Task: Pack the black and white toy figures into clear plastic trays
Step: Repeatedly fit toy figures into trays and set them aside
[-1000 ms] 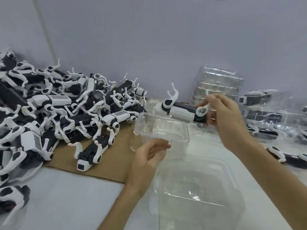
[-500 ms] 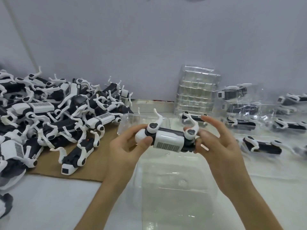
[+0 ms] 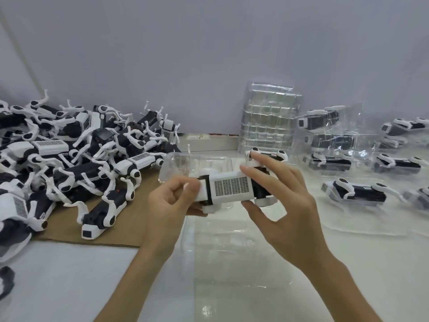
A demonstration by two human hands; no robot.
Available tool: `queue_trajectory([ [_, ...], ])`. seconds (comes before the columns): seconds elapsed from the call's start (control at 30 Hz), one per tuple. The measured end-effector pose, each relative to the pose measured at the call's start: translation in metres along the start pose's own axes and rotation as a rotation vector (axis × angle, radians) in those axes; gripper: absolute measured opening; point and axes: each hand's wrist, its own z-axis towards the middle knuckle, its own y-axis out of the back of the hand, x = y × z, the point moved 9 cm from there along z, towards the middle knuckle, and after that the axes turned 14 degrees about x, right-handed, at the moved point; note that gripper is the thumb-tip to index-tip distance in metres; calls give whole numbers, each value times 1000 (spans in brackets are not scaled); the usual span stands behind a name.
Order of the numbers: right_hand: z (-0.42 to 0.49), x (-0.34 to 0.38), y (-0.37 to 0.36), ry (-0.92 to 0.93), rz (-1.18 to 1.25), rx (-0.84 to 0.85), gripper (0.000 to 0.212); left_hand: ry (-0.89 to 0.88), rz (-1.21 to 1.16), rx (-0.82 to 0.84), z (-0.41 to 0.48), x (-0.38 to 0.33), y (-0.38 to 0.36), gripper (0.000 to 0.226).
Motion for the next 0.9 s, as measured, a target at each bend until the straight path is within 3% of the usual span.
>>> queue_trajectory([
  [0.1, -2, -8, 8, -110, 79, -82, 53, -32, 60, 5, 1, 2, 9, 43],
  [0.17, -5, -21, 9, -231, 183, -93, 47, -32, 155, 71, 1, 4, 10, 28],
  [0.3, -10, -43, -3, -410, 350, -33, 31, 128, 237, 211, 0, 30, 0, 27],
  [0.53, -14, -56, -24, -494, 264, 172, 26, 171, 290, 147, 1, 39, 5, 29],
  [0.63, -16, -59, -27, -513, 254, 198, 25, 152, 266, 153, 1, 37, 5, 21],
  [0.9, -16, -60, -25, -522, 219, 228, 25, 180, 268, 148, 3, 43, 8, 28],
])
